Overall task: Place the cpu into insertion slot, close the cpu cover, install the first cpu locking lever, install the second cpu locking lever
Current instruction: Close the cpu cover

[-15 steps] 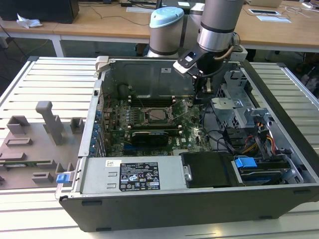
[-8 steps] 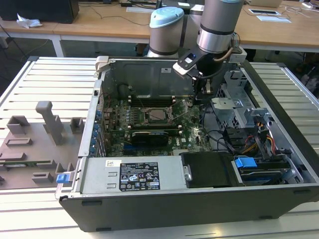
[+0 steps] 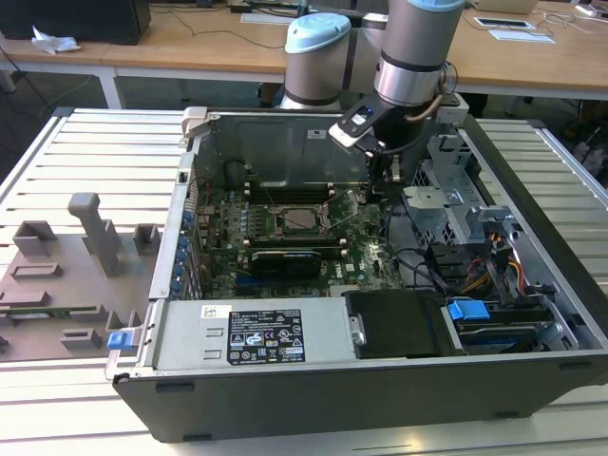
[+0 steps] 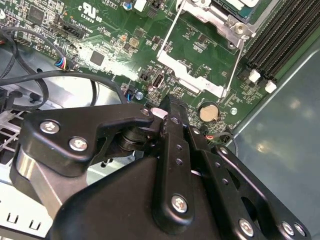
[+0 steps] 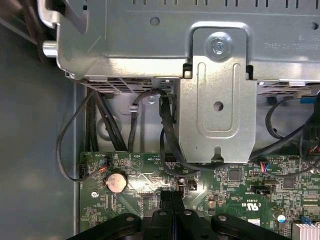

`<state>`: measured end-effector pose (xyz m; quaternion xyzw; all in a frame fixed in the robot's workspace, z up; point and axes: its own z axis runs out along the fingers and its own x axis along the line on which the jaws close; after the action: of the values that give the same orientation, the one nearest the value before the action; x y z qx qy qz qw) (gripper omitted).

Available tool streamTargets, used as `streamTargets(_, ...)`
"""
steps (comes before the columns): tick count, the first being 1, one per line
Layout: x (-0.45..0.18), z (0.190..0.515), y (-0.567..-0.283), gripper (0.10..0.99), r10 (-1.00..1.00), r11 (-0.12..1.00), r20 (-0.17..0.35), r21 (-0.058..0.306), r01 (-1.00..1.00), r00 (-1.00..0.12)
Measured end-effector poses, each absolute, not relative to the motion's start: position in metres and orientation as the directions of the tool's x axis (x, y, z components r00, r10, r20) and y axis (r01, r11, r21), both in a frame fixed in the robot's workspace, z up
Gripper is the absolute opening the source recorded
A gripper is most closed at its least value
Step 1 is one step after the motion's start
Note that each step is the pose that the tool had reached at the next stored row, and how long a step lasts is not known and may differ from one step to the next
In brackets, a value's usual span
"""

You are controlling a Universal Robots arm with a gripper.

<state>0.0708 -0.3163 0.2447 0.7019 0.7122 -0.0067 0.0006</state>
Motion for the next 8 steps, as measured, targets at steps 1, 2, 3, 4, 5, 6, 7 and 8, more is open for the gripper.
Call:
streamTargets(1,0.071,0.242,-0.316,0.106,1.0,0.015,-0.01,-0.009,1.0,-0.015)
streamTargets(2,0.071,0.241,-0.316,0.106,1.0,0.014,-0.01,-0.009,1.0,-0.014)
streamTargets(3,0.07,0.239,-0.316,0.106,1.0,0.014,-0.01,-0.008,1.0,-0.014)
streamTargets(4,0.068,0.238,-0.316,0.106,1.0,0.015,-0.01,-0.009,1.0,-0.015)
streamTargets(5,0.066,0.238,-0.316,0.106,1.0,0.015,-0.009,-0.009,1.0,-0.015)
streamTargets(6,0.063,0.238,-0.316,0.106,1.0,0.014,-0.008,-0.009,1.0,-0.015)
streamTargets(7,0.061,0.238,-0.316,0.106,1.0,0.014,-0.007,-0.009,1.0,-0.015)
streamTargets(8,0.058,0.238,-0.316,0.106,1.0,0.015,-0.006,-0.008,1.0,-0.015)
